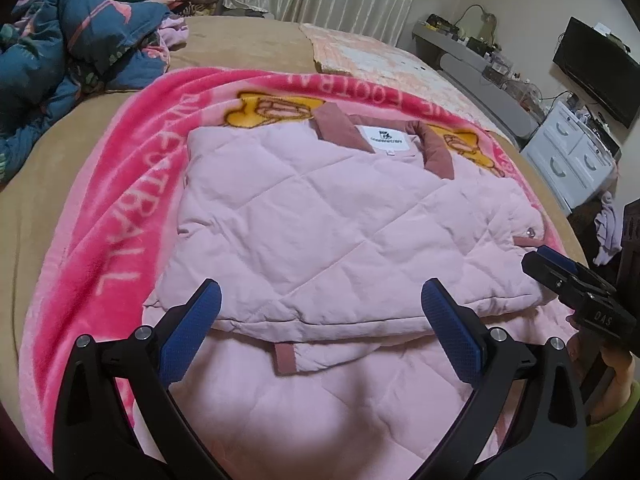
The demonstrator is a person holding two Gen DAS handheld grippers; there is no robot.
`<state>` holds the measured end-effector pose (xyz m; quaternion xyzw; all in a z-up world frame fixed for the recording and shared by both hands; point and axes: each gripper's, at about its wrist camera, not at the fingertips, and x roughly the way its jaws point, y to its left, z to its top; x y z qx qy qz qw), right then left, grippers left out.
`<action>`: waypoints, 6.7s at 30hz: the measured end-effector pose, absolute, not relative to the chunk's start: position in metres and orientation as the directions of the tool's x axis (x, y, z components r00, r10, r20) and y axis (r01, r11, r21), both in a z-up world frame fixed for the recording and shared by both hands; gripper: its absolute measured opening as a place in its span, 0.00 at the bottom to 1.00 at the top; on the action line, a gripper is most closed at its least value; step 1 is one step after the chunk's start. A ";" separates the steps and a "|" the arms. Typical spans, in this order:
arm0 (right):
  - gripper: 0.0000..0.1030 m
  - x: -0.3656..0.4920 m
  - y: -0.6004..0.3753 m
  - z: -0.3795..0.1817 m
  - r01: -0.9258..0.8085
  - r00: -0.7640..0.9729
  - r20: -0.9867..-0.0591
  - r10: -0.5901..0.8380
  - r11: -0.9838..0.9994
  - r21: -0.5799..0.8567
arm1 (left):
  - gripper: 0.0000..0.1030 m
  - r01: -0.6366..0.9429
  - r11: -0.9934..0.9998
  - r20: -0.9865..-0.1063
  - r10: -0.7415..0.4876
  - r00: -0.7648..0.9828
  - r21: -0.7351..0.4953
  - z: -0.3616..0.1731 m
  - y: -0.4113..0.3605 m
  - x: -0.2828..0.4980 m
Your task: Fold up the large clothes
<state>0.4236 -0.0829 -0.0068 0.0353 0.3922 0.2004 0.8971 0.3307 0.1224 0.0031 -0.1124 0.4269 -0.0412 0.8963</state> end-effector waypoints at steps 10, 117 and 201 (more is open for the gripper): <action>0.94 0.401 -0.085 0.015 -0.340 0.628 -0.670 0.395 0.914 0.221 | 0.91 0.010 0.971 -0.720 -0.185 0.669 -0.240 0.033 0.118 0.314; 0.96 0.154 -0.219 0.047 -0.339 0.750 -0.539 0.383 0.923 0.183 | 0.91 0.016 0.995 -0.674 -0.081 0.734 -0.102 0.036 0.026 0.073; 0.47 0.147 -0.289 -0.080 -0.302 0.334 -0.870 0.361 0.916 0.264 | 0.91 -0.142 0.976 -0.883 -0.080 0.462 -0.163 -0.074 0.136 0.055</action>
